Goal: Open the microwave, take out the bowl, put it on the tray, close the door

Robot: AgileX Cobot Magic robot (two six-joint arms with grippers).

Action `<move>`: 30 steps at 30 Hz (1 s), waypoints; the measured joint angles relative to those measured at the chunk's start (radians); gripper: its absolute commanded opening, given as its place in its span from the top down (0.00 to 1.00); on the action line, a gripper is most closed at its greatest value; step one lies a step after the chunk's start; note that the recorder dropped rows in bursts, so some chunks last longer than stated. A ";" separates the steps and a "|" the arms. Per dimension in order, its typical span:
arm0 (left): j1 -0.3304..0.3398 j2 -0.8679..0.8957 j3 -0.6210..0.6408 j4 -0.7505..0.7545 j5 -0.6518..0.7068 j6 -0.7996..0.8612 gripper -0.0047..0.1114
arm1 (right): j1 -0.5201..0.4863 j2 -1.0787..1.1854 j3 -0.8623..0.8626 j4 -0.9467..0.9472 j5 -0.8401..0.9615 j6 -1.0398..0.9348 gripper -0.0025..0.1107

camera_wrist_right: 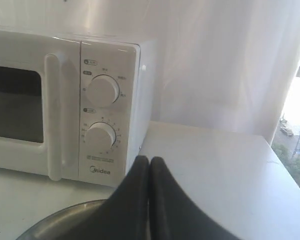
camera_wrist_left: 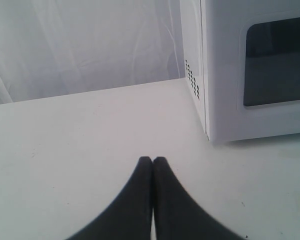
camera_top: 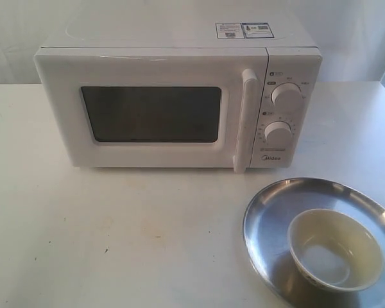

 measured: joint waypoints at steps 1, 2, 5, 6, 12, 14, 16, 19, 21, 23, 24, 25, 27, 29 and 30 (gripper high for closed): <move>0.000 0.000 0.000 0.000 0.000 0.000 0.96 | -0.009 0.000 0.000 0.002 0.000 -0.001 0.98; 0.000 0.000 0.000 0.000 0.000 0.000 0.96 | -0.014 0.000 0.000 0.005 0.002 -0.001 0.98; 0.000 0.000 0.000 0.000 0.000 0.000 0.96 | -0.028 0.000 0.000 0.023 0.004 -0.001 0.98; 0.000 0.000 0.000 0.000 0.000 0.000 0.96 | -0.034 0.000 0.000 0.025 0.007 -0.001 0.98; 0.000 0.000 0.000 0.000 0.000 0.000 0.96 | -0.056 0.000 0.000 0.047 0.022 -0.009 0.98; 0.000 0.000 0.000 0.000 0.000 0.000 0.96 | -0.058 0.000 0.000 0.049 0.024 -0.014 0.98; 0.000 0.000 0.000 0.000 0.000 0.000 0.96 | -0.058 0.000 0.000 0.056 0.024 -0.019 0.98; 0.000 0.000 0.000 0.000 0.000 0.000 0.96 | -0.058 0.000 0.000 0.068 0.022 -0.027 0.98; 0.000 0.000 0.000 0.000 0.000 0.000 0.96 | -0.058 0.000 0.000 0.074 0.022 -0.046 0.98; 0.000 0.000 0.000 0.000 0.000 0.000 0.96 | -0.058 0.000 0.000 0.075 0.022 -0.060 0.98; 0.000 0.000 0.000 0.000 0.000 0.000 0.96 | -0.058 0.000 0.000 0.075 0.022 -0.060 0.98; 0.000 0.000 0.000 0.000 0.000 0.000 0.96 | -0.058 0.000 0.000 0.075 0.022 -0.060 0.98; 0.000 0.000 0.000 0.000 0.000 0.000 0.96 | -0.059 0.000 0.000 0.075 0.022 -0.060 0.98; 0.000 0.000 0.000 0.000 0.000 0.000 0.96 | -0.065 0.000 0.000 0.075 0.022 -0.060 0.98; 0.000 0.000 0.000 0.000 0.000 0.000 0.96 | -0.067 0.000 0.000 0.075 0.022 -0.060 0.98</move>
